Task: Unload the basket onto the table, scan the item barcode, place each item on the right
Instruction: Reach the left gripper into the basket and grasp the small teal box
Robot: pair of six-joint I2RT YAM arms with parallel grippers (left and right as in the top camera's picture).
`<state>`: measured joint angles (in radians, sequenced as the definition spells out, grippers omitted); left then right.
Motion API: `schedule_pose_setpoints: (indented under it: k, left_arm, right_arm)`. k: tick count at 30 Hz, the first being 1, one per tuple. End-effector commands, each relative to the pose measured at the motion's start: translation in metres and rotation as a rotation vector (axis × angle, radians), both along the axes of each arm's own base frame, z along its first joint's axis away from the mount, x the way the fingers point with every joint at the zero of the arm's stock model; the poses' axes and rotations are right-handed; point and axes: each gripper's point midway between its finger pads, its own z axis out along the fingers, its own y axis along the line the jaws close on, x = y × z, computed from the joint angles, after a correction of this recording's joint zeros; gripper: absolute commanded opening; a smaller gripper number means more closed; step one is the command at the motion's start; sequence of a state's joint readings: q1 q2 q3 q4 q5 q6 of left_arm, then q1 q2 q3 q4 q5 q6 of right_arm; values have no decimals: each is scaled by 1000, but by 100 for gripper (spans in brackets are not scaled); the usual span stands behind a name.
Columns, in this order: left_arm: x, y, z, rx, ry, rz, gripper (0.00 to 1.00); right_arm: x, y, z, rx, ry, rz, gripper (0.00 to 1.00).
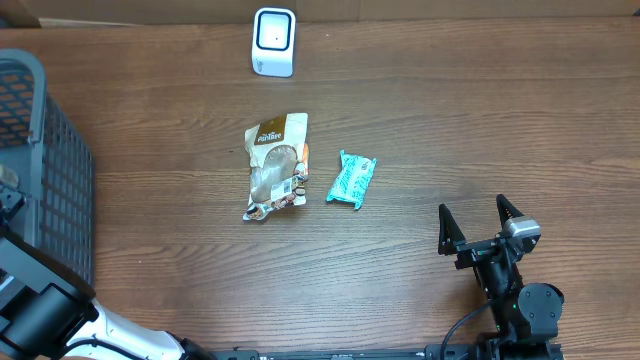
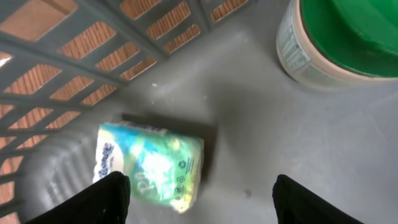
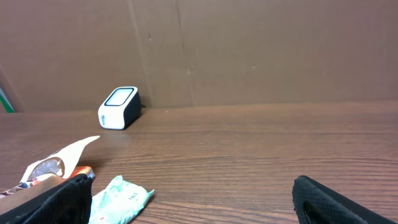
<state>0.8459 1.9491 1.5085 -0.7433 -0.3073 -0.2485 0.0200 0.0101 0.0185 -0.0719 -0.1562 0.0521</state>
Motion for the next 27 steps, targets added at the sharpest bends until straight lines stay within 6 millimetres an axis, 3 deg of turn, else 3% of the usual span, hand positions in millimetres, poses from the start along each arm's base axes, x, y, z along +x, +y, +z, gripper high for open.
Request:
schedule_pose_setpoints:
  k: [1, 18, 21, 24, 27]
  left_arm:
    - [-8, -3, -19, -2, 45, -19, 74]
    - [-40, -5, -64, -4, 82, -1, 63]
    - [-42, -10, -68, -19, 86, -4, 50]
    - [-42, -14, -70, -37, 90, -9, 4]
    - [-42, -20, -73, -69, 85, -19, 4]
  right_arm:
    - [0, -1, -3, 1, 0, -8, 100]
    - [0, -1, -3, 1, 0, -8, 100]
    - [0, -1, -3, 1, 0, -8, 100]
    - [0, -1, -3, 1, 0, -8, 100]
    - [0, -1, -3, 1, 0, -8, 100]
